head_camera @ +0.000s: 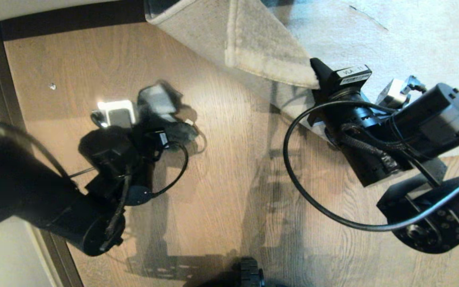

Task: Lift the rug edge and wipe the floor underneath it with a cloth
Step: Wipe the floor under the carpet with a rag

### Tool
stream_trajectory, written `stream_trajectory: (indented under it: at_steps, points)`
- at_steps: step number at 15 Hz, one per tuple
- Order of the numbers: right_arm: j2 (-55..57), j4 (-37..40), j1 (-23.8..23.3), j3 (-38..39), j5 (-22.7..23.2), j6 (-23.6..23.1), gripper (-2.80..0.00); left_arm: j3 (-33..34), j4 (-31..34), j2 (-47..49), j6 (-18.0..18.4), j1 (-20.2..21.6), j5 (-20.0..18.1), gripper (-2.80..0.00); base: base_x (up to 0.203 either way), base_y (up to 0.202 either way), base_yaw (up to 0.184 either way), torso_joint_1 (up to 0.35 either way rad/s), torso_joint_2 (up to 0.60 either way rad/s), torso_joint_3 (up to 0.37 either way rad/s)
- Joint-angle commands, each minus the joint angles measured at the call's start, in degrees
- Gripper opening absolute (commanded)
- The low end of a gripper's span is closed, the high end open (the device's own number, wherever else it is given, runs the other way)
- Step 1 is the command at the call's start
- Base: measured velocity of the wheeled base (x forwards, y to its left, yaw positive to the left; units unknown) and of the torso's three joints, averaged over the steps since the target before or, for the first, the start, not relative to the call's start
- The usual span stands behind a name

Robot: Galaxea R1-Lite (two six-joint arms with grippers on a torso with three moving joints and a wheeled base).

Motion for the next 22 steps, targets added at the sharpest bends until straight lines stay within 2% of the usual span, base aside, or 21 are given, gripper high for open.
stream_trajectory:
  at_steps: [1, 3, 5, 7, 11, 13, 14, 18, 22]
  points:
    - [-0.3, -2.6, 0.0, 0.0, -0.1, 0.4, -2.80, 8.2, -2.8, -10.1, 0.2, 0.5, 0.2, -2.80, 0.000, 0.000, 0.000, 0.000, 0.00, 0.000]
    - [-0.9, -2.7, 0.0, -0.1, -0.1, 0.4, -2.80, 16.2, -2.8, -15.1, 0.8, -0.9, 0.3, -2.80, 0.000, 0.000, 0.000, 0.000, 0.00, 0.000]
    - [-1.4, -2.6, 0.2, 0.1, -0.1, 0.2, -2.80, 24.4, -2.8, -18.3, 1.2, -4.5, 0.4, -2.80, 0.000, 0.000, 0.000, 0.000, 0.00, 0.000]
    - [-1.9, -2.6, 0.3, 0.3, -0.1, 0.1, -2.80, 28.6, -2.8, -20.0, 1.4, -12.4, 1.5, -2.80, 0.000, 0.000, 0.000, 0.000, 0.00, 0.000]
    - [-2.1, -2.6, 0.4, 0.5, -0.1, -0.4, -2.80, 29.4, -2.8, -18.3, 1.6, -29.2, 4.6, -2.80, 0.000, 0.000, 0.000, 0.000, 0.00, 0.000]
    - [-1.9, -2.6, 0.3, 0.5, -0.1, -0.4, -2.80, 26.9, -2.8, -12.9, 1.6, -34.9, 5.3, -2.80, 0.000, 0.000, 0.000, 0.000, 0.00, 0.000]
    - [-1.8, -2.6, 0.3, 0.5, -0.1, -0.4, -2.80, 24.0, -2.8, -10.1, 1.5, -35.9, 5.5, -2.80, 0.000, 0.000, 0.000, 0.000, 0.00, 0.000]
    - [-1.7, -2.6, 0.3, 0.5, -0.2, -0.5, -2.80, 11.6, -2.8, 1.6, -0.3, -36.5, 5.6, -2.80, 0.000, 0.000, 0.000, 0.000, 0.00, 0.000]
    - [-1.4, -2.6, 0.2, 0.5, -0.2, -0.5, -2.80, -4.9, -2.8, 12.2, -1.0, -34.4, 6.5, -2.80, 0.000, 0.000, 0.000, 0.000, 0.00, 0.000]
